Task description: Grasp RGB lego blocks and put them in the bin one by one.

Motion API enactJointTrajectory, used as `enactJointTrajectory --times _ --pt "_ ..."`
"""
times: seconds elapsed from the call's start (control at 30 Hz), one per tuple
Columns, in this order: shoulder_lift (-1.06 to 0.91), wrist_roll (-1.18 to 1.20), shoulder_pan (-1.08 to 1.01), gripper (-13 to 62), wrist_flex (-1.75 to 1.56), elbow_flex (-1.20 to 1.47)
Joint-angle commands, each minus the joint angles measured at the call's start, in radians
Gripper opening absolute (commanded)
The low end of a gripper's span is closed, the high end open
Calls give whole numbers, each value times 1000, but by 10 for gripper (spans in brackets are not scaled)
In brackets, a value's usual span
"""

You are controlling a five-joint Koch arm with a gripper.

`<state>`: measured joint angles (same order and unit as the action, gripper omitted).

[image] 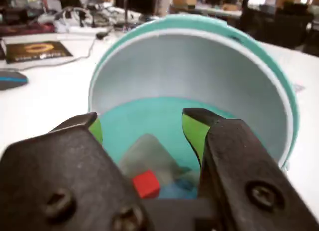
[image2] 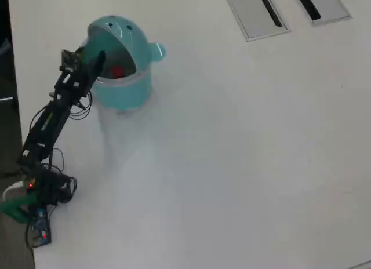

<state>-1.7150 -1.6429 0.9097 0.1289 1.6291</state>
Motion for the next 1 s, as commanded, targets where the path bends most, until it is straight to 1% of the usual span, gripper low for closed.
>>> enactJointTrajectory --times 0.0,0.27,0.53,0.83,0.97 --pt "-81 15 12 301 -74 -15" --pt "-265 58 -12 302 -124 169" --pt "-456 103 -84 332 -129 351" --pt "-617 215 -114 342 -132 449" --pt "-647 305 -172 349 -225 472"
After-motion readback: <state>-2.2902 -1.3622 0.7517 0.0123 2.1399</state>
